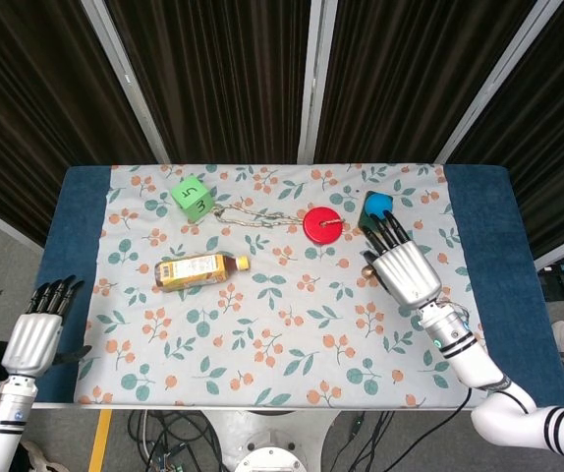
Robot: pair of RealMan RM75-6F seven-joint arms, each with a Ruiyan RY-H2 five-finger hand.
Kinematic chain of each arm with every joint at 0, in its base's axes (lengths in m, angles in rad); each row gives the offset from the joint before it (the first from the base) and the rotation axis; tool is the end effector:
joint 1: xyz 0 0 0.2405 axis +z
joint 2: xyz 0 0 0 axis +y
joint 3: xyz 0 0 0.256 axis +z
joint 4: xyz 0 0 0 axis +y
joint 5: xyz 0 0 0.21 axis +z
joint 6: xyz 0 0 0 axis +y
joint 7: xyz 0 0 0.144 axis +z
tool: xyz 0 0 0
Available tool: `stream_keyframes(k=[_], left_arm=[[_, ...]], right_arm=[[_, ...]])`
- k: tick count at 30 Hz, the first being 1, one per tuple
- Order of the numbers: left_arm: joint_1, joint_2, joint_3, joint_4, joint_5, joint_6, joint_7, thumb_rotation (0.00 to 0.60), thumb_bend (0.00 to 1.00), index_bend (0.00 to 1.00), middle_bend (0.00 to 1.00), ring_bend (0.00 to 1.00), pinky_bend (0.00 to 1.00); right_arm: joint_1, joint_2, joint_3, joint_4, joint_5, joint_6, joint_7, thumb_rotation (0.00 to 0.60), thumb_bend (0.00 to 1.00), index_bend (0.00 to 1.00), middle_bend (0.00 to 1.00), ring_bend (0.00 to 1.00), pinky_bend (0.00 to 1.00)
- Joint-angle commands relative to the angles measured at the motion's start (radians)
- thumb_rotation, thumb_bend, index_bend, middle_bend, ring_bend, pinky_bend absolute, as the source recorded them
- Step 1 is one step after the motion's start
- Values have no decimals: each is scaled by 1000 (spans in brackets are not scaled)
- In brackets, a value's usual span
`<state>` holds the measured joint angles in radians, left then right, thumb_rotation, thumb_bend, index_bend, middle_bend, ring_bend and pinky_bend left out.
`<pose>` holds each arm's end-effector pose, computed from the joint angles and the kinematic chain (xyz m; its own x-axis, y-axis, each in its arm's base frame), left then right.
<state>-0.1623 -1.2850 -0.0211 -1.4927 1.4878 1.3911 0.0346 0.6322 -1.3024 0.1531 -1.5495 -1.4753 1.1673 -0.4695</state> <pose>-0.3116 0.1991 0.0995 0.3904 0.0984 0.9154 0.9203 -0.0706 -0.3849 -0.1644 -0.3322 0.0789 0.6778 0.1700 0.7153 -0.5872 -0.4603 0.6658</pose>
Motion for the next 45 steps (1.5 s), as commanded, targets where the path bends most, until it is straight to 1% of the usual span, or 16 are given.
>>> stream_keyframes(k=[1, 2, 3, 4, 5, 6, 7, 9, 10, 12, 15, 18, 29, 39, 45], left_arm=[[0, 0, -1, 0, -3, -1, -3, 600, 0, 0, 0, 0, 7], [0, 0, -2, 0, -4, -1, -4, 600, 0, 0, 0, 0, 7], [0, 0, -1, 0, -3, -1, -4, 600, 0, 0, 0, 0, 7], [-1, 1, -1, -1, -1, 0, -4, 600, 0, 0, 0, 0, 7], [-1, 1, 0, -1, 1, 0, -4, 600, 0, 0, 0, 0, 7], [0, 1, 1, -1, 3, 2, -3, 600, 0, 0, 0, 0, 7], [1, 1, 1, -1, 3, 3, -3, 600, 0, 0, 0, 0, 7], [2, 2, 1, -1, 1, 4, -7, 600, 0, 0, 0, 0, 7], [2, 3, 1, 0, 1, 4, -7, 600, 0, 0, 0, 0, 7], [2, 3, 1, 1, 1, 3, -8, 600, 0, 0, 0, 0, 7], [1, 1, 1, 1, 2, 3, -8, 600, 0, 0, 0, 0, 7], [-1, 1, 1, 0, 2, -1, -5, 600, 0, 0, 0, 0, 7], [-1, -2, 3, 1, 3, -2, -6, 600, 0, 0, 0, 0, 7], [3, -6, 5, 16, 2, 1, -20, 600, 0, 0, 0, 0, 8], [5, -7, 5, 19, 5, 6, -31, 600, 0, 0, 0, 0, 7]], right_arm=[[-4, 79, 12, -132, 27, -83, 249, 600, 375, 814, 169, 0, 0], [-6, 67, 4, -79, -29, -36, 146, 600, 375, 818, 172, 0, 0], [-12, 36, 0, -18, -71, 18, 25, 600, 374, 823, 174, 0, 0], [-19, 18, -1, -25, -53, 19, 35, 600, 370, 828, 176, 0, 0], [-23, 18, -1, -78, -9, -13, 131, 600, 366, 831, 174, 0, 0], [-23, 42, 4, -132, 32, -55, 244, 600, 371, 831, 171, 0, 0], [-17, 56, 7, -109, 16, -49, 209, 600, 382, 831, 167, 0, 0], [-18, 27, -2, -13, -34, 2, 52, 600, 397, 835, 170, 0, 0], [-20, 18, -2, -22, -13, -10, 84, 600, 392, 837, 172, 0, 0], [-22, 28, -2, -68, 26, -50, 178, 600, 386, 837, 170, 0, 0], [-20, 27, -16, -31, 4, -46, 138, 600, 385, 837, 170, 0, 0], [-23, 20, -30, -29, 16, -66, 160, 600, 385, 837, 171, 0, 0], [-29, -22, -62, 49, 28, -94, 122, 600, 385, 841, 171, 0, 0], [-26, -98, -86, 174, 55, -142, 107, 600, 385, 831, 160, 0, 0], [-18, -130, -90, 217, 57, -157, 107, 600, 362, 816, 154, 0, 0]])
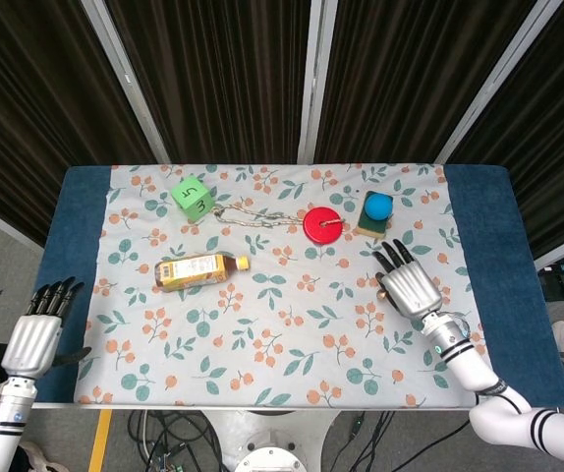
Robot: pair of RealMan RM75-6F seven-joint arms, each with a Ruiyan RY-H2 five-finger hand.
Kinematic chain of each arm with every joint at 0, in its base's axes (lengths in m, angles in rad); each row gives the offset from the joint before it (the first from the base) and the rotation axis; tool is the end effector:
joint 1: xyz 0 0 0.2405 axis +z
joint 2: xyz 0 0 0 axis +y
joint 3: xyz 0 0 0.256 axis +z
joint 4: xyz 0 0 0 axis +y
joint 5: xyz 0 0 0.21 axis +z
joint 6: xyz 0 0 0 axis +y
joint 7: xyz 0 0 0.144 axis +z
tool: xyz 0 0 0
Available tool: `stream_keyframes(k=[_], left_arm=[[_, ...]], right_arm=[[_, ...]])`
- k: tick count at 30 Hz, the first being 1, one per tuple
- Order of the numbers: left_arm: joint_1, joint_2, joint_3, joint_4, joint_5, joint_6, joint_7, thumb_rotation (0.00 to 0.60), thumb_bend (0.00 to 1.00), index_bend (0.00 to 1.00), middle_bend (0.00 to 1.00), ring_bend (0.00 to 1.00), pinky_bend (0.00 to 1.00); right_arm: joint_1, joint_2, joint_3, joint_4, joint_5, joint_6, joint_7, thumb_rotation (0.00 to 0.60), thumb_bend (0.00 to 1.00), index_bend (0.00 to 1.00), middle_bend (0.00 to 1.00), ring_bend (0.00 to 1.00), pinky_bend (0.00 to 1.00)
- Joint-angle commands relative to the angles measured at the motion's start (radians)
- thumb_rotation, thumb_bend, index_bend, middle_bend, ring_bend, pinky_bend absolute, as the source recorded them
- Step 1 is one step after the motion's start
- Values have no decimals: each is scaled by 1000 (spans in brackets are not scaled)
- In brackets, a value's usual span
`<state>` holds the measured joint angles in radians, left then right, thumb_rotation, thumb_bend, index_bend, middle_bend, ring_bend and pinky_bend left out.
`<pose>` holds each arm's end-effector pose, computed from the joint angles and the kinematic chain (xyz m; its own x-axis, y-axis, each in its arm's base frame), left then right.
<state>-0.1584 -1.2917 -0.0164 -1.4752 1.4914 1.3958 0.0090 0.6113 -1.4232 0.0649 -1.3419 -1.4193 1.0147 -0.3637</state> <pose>-0.3148 0.1973 0.0986 0.3771 0.0999 0.9208 0.9258 -0.0674 -0.3719 -0.2271 -0.3282 0.0273 0.7378 -0.0864 0.6695 -0.6274 -0.4537 0.6329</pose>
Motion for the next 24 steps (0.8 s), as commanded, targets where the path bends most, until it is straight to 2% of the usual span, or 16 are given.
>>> stream_keyframes(k=[1, 6, 11, 14, 16, 18, 19, 24], left_arm=[[1, 0, 1, 2, 2, 2, -6, 600, 0, 0, 0, 0, 7], [3, 1, 0, 5, 2, 6, -6, 600, 0, 0, 0, 0, 7], [4, 0, 1, 7, -1, 3, -9, 600, 0, 0, 0, 0, 8], [4, 0, 1, 10, -1, 3, -12, 600, 0, 0, 0, 0, 7], [5, -1, 1, 11, 1, 4, -12, 600, 0, 0, 0, 0, 7], [5, -1, 1, 11, 0, 4, -12, 600, 0, 0, 0, 0, 7], [5, -1, 1, 11, 1, 4, -12, 600, 0, 0, 0, 0, 7], [8, 3, -1, 7, 4, 15, -13, 600, 0, 0, 0, 0, 7]], right_arm=[[4, -13, -2, 13, 0, -6, 2, 600, 354, 813, 153, 0, 0], [9, -23, -6, 24, 2, -20, -8, 600, 325, 802, 146, 0, 0], [13, -17, -7, 18, 13, -36, -19, 600, 248, 724, 120, 0, 0], [15, -5, -11, 8, 27, -55, -41, 600, 153, 509, 65, 0, 0], [13, 2, -10, -3, 31, -52, -48, 600, 85, 245, 19, 0, 0], [9, 10, -5, -16, 30, -37, -41, 600, 29, 42, 0, 0, 0], [5, 15, -3, -23, 27, -26, -36, 600, 11, 6, 0, 0, 0], [-57, 60, 2, -69, -17, 115, 26, 600, 0, 0, 0, 0, 0]])
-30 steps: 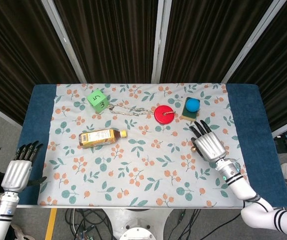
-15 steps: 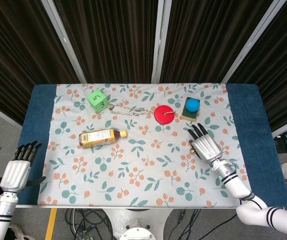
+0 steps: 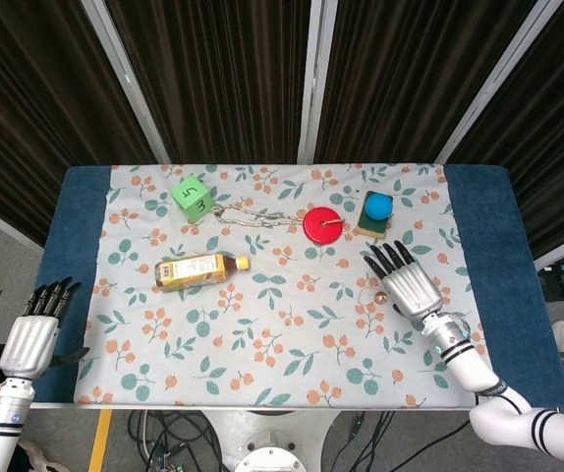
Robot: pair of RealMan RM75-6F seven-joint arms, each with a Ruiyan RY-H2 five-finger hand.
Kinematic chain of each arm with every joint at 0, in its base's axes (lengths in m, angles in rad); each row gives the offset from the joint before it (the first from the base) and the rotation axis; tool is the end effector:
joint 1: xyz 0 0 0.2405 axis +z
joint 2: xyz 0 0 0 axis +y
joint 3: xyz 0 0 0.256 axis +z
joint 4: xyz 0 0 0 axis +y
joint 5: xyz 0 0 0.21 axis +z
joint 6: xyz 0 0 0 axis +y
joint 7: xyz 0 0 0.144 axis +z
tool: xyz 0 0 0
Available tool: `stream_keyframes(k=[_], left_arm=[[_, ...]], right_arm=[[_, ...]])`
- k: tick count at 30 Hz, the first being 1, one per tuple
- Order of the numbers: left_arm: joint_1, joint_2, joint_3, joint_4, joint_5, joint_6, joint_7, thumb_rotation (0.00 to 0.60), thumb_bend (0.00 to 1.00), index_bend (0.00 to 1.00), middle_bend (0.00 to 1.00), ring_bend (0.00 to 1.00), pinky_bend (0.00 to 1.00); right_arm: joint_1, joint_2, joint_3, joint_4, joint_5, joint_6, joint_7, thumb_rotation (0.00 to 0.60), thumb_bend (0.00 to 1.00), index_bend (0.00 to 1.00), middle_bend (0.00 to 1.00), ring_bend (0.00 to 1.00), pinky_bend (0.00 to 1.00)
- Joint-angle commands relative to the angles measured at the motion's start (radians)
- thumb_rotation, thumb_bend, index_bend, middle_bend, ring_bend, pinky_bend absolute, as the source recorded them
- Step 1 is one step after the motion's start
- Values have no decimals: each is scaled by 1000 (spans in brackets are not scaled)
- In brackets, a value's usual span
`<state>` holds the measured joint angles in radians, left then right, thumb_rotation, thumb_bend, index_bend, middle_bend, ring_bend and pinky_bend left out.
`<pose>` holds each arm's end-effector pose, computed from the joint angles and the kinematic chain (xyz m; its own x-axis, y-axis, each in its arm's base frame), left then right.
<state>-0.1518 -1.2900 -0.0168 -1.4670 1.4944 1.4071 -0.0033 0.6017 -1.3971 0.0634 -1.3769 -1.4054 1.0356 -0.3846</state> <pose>-0.3170 0.1957 0.1014 0.3742 0.0901 0.9229 0.9270 -0.0624 -0.3698 -0.2275 -0.3252 0.0357 0.7379 -0.0768 0.6706 -0.6293 -0.4375 0.6423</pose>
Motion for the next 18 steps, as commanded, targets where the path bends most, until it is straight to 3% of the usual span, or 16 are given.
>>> stream_keyframes(k=[1, 9, 18], left_arm=[[2, 2, -1, -2, 1, 4, 0, 600, 0, 0, 0, 0, 7], [5, 14, -1, -20, 5, 13, 8, 600, 0, 0, 0, 0, 7], [2, 28, -2, -49, 16, 19, 39, 600, 0, 0, 0, 0, 7]], right_arm=[[-66, 45, 1, -43, -39, 127, 64, 600, 0, 0, 0, 0, 0], [-295, 119, -85, -27, -91, 401, 237, 600, 0, 0, 0, 0, 0], [-448, 114, -120, 77, -64, 494, 359, 600, 0, 0, 0, 0, 0]])
